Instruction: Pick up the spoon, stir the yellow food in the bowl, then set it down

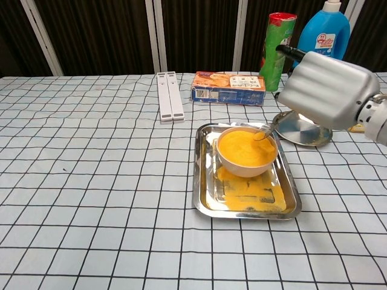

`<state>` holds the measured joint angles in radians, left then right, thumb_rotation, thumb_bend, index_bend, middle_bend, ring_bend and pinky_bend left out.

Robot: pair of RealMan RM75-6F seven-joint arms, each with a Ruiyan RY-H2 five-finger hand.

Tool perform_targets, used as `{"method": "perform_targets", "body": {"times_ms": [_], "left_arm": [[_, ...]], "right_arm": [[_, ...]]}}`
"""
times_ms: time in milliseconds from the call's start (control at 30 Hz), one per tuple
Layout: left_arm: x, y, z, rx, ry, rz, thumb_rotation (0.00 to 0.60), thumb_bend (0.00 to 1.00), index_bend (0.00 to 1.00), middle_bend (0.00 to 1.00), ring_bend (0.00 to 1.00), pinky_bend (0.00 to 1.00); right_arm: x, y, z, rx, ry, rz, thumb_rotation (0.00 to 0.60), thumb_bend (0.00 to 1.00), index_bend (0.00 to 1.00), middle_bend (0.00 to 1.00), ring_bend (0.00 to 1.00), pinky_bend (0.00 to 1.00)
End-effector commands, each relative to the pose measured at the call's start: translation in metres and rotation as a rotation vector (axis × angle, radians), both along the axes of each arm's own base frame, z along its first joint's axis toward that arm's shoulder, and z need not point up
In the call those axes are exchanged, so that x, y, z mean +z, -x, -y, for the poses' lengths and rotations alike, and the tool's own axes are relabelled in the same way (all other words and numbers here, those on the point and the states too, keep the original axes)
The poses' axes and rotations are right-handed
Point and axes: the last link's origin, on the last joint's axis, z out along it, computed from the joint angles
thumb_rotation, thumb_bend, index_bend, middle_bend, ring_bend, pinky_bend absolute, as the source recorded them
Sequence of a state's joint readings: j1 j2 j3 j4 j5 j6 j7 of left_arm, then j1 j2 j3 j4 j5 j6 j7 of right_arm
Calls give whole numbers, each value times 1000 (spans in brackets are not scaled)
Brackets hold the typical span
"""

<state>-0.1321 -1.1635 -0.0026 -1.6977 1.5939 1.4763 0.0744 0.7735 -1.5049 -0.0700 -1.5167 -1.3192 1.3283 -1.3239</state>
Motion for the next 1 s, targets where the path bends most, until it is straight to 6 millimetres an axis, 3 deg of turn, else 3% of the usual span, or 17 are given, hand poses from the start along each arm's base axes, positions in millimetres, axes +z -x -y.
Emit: {"method": "perform_targets", "body": {"times_ms": [33,367,1000], "left_arm": [[0,0,0,1,0,0,600,0,0,0,0,35],[0,0,0,2,-1,-1,600,0,0,0,0,35],[0,0,0,-1,0,-1,600,0,0,0,0,36]], "right_arm": [[-1,2,-3,79,9,-101,600,545,610,607,425,0],[-8,0,-6,157,34,-177,600,545,611,607,425,0],[-13,5,-5,122,18,-171,600,545,611,607,426,0]]}}
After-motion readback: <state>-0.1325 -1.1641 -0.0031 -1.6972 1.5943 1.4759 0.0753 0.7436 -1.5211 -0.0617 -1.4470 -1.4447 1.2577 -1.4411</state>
